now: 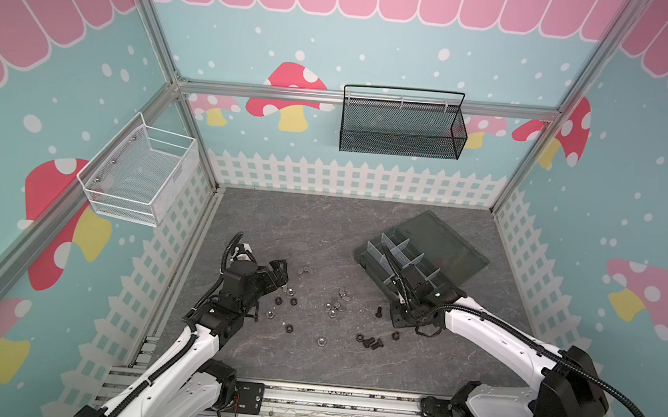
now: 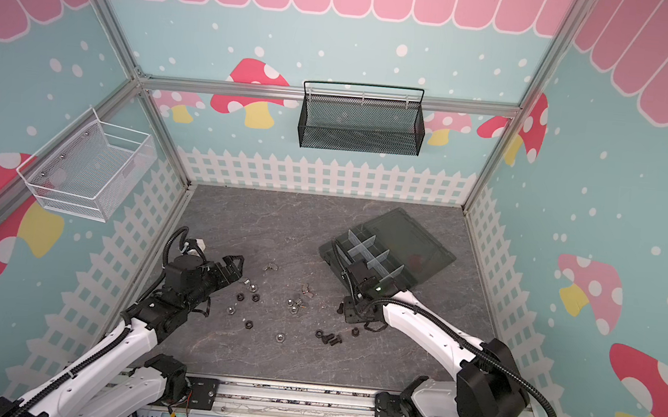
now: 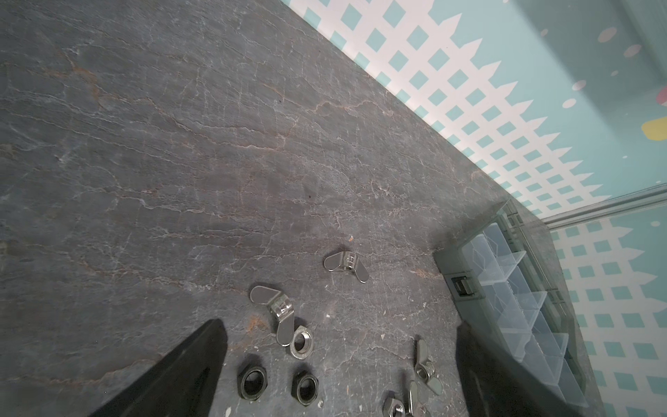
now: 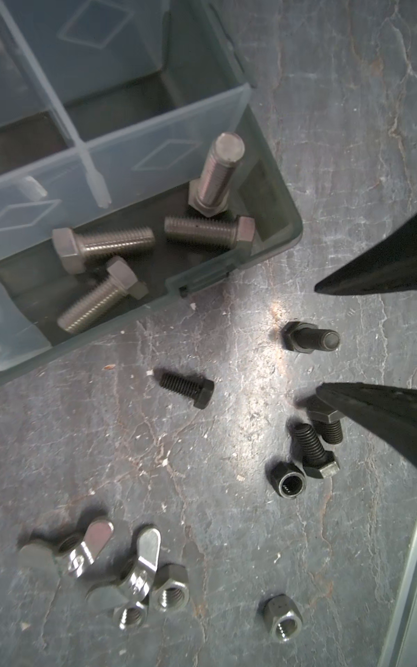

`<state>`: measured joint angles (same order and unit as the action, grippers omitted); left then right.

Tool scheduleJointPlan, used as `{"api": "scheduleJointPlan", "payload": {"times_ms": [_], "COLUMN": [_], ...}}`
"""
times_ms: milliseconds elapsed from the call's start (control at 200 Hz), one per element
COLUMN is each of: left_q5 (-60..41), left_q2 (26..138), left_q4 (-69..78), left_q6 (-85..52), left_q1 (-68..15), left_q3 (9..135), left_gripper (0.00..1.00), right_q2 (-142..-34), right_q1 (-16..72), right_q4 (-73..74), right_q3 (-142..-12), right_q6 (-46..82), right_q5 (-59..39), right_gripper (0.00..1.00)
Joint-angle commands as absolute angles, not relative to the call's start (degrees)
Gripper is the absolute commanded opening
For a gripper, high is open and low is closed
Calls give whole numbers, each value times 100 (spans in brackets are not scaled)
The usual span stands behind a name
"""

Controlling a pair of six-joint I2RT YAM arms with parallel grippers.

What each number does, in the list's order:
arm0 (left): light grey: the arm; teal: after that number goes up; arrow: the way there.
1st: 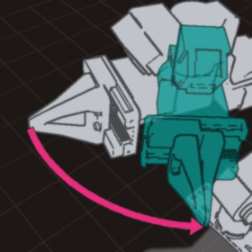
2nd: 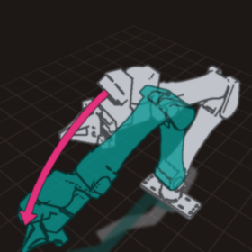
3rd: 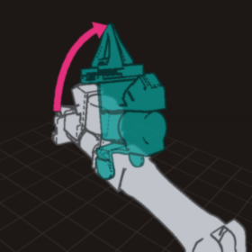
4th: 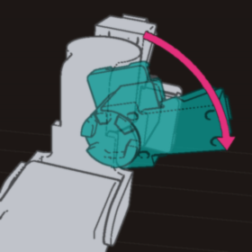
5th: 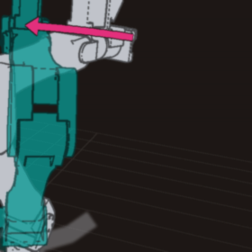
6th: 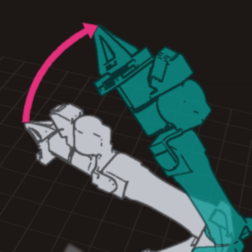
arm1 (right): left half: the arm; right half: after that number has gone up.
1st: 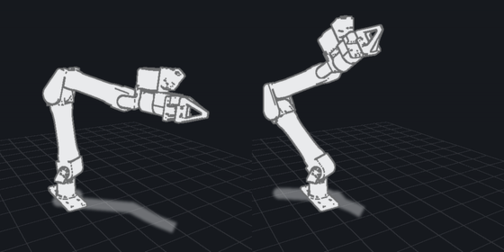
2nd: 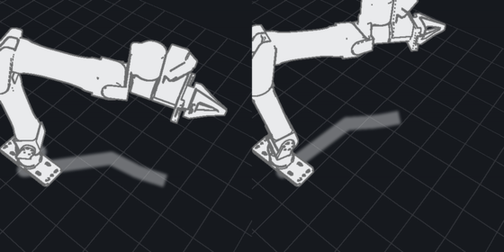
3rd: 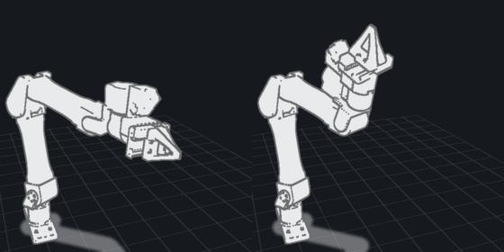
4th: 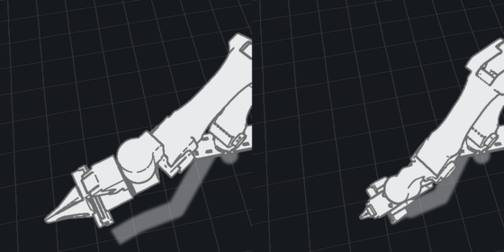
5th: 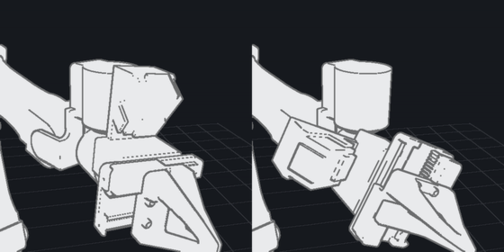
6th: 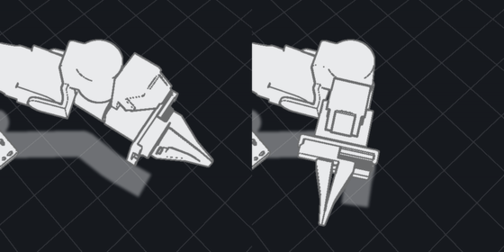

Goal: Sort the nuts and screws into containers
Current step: 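Grasp a black hex bolt with the right gripper and carry it to the box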

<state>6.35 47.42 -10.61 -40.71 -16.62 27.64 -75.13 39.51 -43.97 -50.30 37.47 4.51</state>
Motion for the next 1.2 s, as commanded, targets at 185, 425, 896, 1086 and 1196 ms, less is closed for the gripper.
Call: {"api": "scheduleJointPlan", "payload": {"times_ms": [185, 425, 896, 1086, 1196], "left_q5": [826, 861, 861, 853, 854], "left_q2": [4702, 4737, 4765, 4772, 4772], "left_q4": [-1169, -1222, -1226, -1195, -1195], "left_q6": [-4242, -4261, -4272, -4297, -4289], "left_q1": [-1635, -1635, -1635, -1638, -1635], "left_q3": [2723, 2716, 2685, 2661, 2671], "left_gripper": [100, 100, 100, 100, 100], "right_q2": [-7450, -7681, -7916, -8025, -8127], "right_q1": [4034, 4037, 4035, 4039, 4040], "right_q4": [-4472, -4331, -3970, -3832, -3757], "right_q3": [-4597, -4450, -4313, -4378, -4390], "right_q6": [4134, 4180, 4166, 4132, 4097], "right_q5": [171, 74, 90, 149, 138], "right_gripper": [44, 44, 41, 36, 33]}}
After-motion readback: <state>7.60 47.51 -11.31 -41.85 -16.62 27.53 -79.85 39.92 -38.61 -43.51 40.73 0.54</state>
